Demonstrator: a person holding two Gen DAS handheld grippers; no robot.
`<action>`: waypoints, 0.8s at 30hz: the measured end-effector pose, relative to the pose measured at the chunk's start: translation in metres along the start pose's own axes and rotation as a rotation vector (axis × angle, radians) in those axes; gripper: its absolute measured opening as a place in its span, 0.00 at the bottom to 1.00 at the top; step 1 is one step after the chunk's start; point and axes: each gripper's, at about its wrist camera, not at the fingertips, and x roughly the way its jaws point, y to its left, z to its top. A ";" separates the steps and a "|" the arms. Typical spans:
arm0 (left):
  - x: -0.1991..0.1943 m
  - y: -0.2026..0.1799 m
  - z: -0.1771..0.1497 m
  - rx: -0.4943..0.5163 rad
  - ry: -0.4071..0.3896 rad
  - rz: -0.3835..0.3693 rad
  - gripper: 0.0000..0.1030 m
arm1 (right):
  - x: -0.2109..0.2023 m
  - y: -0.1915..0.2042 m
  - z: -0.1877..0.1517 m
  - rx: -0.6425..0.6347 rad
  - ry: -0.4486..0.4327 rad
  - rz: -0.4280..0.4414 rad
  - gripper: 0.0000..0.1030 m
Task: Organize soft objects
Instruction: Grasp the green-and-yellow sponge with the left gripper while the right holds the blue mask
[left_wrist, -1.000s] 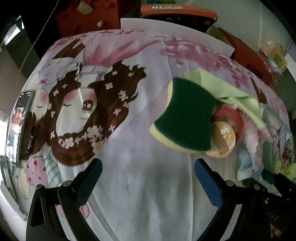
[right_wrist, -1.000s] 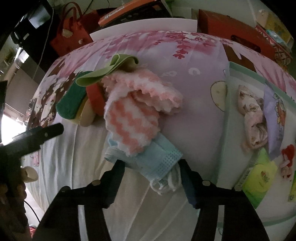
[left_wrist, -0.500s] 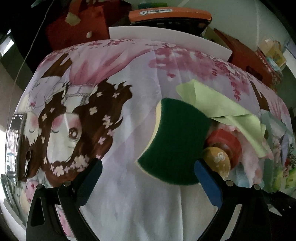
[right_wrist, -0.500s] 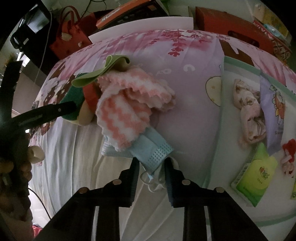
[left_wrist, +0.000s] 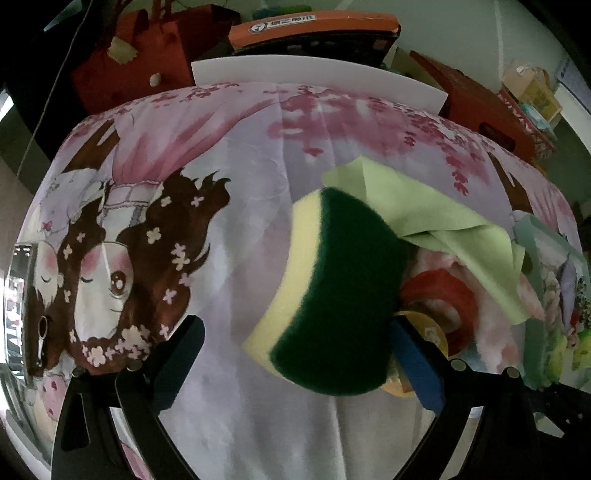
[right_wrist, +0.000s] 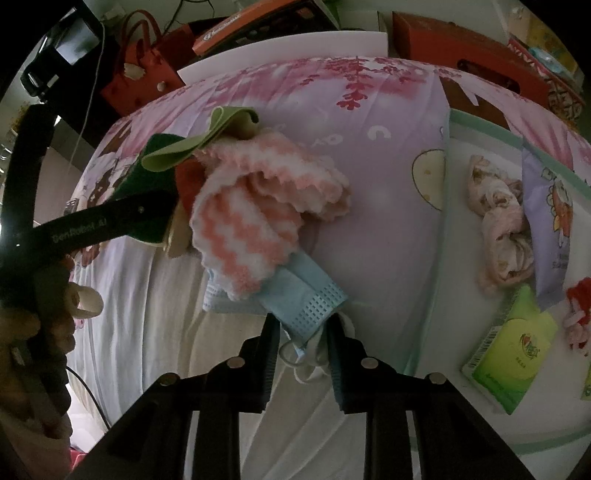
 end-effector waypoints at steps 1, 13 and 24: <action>0.000 0.000 0.000 -0.003 0.002 -0.006 0.97 | 0.000 0.000 0.000 0.001 0.000 0.001 0.26; -0.017 -0.001 -0.004 -0.031 -0.016 -0.092 0.55 | 0.000 0.001 -0.002 0.001 0.004 0.002 0.19; -0.043 0.008 -0.016 -0.059 -0.048 -0.138 0.33 | -0.016 0.009 -0.013 0.001 -0.012 0.018 0.08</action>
